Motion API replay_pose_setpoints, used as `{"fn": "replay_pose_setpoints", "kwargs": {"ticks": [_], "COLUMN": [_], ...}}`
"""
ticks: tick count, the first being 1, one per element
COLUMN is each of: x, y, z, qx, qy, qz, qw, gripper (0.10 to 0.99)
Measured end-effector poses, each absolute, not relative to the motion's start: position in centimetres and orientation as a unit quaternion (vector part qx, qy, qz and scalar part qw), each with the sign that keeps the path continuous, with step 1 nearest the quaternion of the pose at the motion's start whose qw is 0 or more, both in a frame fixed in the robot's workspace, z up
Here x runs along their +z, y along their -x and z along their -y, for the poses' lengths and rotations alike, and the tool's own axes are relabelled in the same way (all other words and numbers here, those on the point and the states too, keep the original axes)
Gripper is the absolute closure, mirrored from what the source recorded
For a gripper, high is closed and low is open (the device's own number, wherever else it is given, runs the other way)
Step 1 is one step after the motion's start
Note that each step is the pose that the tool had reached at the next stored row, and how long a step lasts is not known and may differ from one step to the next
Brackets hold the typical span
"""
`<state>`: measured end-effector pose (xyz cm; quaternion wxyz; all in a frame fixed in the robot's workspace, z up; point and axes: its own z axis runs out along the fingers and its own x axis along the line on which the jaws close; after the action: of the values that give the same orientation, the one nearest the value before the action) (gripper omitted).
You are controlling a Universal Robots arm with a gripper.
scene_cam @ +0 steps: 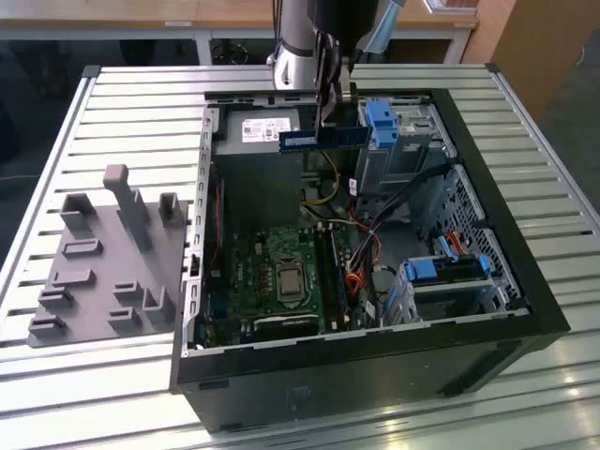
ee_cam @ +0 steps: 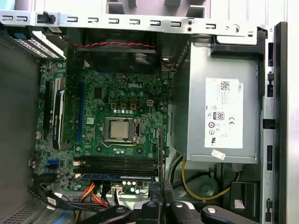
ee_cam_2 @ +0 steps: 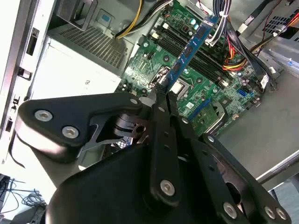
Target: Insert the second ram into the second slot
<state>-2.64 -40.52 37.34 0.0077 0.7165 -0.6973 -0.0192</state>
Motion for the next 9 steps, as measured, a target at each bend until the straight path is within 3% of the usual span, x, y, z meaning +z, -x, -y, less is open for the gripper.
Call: {"fn": "replay_pose_setpoints", "kwargs": {"ticks": [9], "x": [37.34], "y": [2.64], "z": [40.88], "qx": [-0.019], "qy": [-0.716], "qz": [0.697], "qw": [0.008], "gripper": [0.949]}}
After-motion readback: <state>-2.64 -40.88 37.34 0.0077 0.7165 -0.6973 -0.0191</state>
